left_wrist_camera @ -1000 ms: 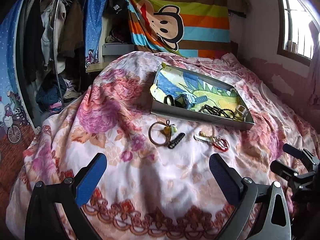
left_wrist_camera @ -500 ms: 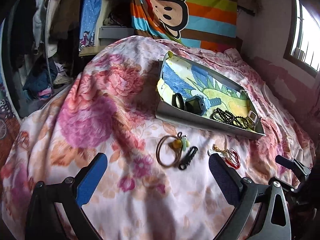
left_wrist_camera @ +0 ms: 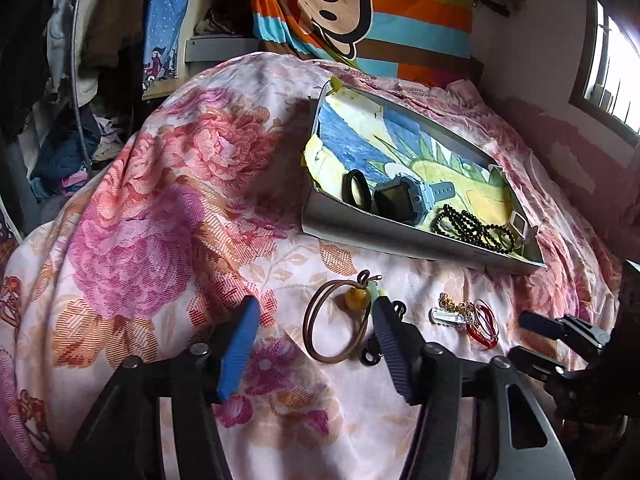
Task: Organize jewelry
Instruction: 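Grasp the green-charm cord ring with the left tool while the right tool grasps the silver bangles, then carry the ring and bangles over the tray and open both tools to drop them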
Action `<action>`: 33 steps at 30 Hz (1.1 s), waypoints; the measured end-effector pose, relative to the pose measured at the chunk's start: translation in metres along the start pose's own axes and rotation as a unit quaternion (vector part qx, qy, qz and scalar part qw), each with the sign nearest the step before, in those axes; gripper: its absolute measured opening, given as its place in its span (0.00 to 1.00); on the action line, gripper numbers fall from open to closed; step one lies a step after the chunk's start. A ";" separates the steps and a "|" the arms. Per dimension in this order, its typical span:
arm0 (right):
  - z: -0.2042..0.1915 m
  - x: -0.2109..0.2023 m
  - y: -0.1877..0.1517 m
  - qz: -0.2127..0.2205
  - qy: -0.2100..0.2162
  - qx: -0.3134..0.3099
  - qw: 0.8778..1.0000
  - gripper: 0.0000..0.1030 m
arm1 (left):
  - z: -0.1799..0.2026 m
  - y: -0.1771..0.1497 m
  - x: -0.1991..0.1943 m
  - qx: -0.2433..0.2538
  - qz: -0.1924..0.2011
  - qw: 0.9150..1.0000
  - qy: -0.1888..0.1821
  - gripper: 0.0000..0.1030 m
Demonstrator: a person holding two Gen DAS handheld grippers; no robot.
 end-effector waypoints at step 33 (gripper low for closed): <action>0.006 0.024 0.002 0.009 0.006 0.021 1.000 0.38 | 0.025 0.000 -0.007 0.066 0.027 0.997 0.016 0.03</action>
Point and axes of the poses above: each gripper's, at about its wrist camera, not at the fingertips, and x roughly the way its jaws point, z to its right, y to its top, the point moved 10 cm from there along x, roughly the way its jaws point, and after that the axes turned 2 degrees about z, right-handed, at the moved point
